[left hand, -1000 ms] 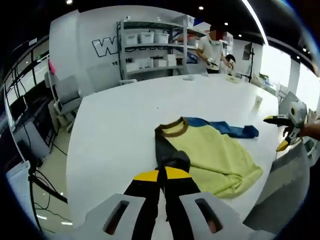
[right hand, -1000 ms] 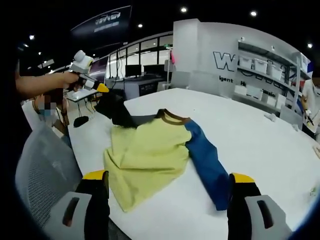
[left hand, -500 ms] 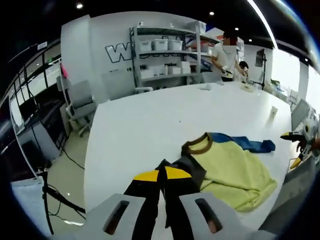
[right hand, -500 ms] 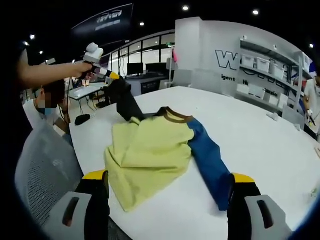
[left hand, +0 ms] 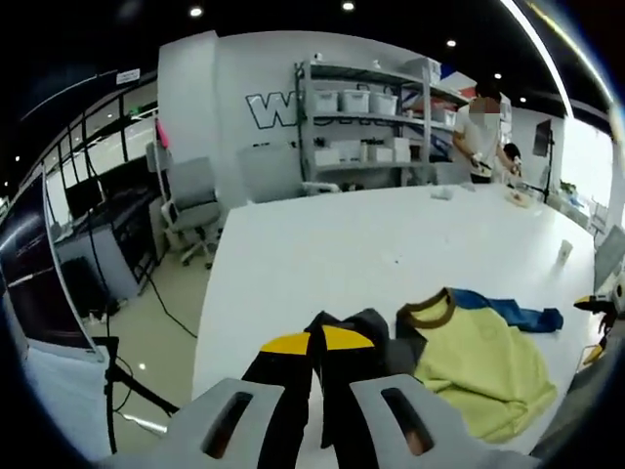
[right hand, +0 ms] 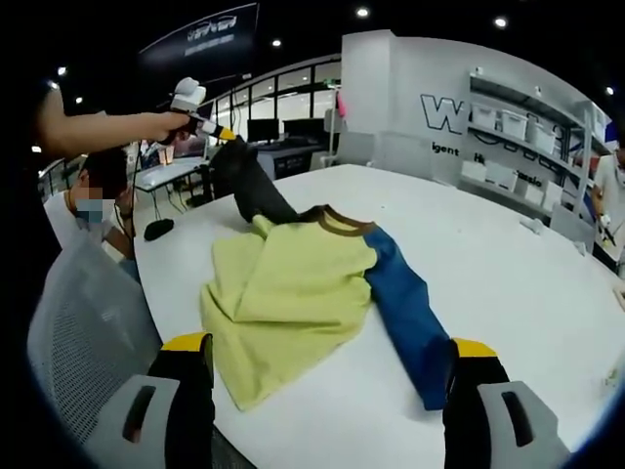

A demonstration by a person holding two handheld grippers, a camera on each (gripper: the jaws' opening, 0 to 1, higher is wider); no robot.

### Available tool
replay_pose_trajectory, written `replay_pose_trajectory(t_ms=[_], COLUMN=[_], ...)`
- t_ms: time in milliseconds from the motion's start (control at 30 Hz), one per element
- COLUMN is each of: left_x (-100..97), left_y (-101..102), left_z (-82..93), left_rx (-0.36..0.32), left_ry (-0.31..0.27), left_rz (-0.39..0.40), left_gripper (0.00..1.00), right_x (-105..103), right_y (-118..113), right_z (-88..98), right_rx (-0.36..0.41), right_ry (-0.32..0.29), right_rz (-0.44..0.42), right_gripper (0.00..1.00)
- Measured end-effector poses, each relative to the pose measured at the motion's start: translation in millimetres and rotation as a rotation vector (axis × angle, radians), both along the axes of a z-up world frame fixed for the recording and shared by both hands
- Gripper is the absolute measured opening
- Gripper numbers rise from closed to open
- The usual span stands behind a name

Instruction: Fold the garment on the visible template until the final outline fits inside the template.

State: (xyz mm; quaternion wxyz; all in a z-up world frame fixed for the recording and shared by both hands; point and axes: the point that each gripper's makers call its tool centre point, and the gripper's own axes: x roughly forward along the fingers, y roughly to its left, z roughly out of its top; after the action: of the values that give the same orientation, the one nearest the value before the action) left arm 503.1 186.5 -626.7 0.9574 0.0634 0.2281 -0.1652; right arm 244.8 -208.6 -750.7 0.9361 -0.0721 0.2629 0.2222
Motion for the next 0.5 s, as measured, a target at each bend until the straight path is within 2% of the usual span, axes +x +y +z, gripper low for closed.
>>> replay_pose_trajectory(t_ms=[200, 333, 400, 500], left_x=[2.0, 1.2, 0.3, -2.8], left_y=[10.7, 26.9, 34.5, 32.4], left_z=[-8.6, -12.4, -16.5, -25.0], left_rx=[0.052, 0.073, 0.105, 0.102], left_ry=[0.014, 0.02, 0.026, 0.046], left_rz=[0.011, 0.038, 0.05, 0.026], left_gripper=[0.04, 0.04, 0.04, 0.04], right_x=[-0.7, -2.8, -3.8, -4.5], right_y=[0.5, -0.5, -0.8, -0.9], right_z=[-0.3, -1.3, -2.7, -4.5], right_rx=[-0.001, -0.005, -0.009, -0.012], right_ry=[0.001, 0.008, 0.013, 0.019], right_rz=[-0.002, -0.004, -0.003, -0.001], right_gripper=[0.98, 0.98, 0.98, 0.97])
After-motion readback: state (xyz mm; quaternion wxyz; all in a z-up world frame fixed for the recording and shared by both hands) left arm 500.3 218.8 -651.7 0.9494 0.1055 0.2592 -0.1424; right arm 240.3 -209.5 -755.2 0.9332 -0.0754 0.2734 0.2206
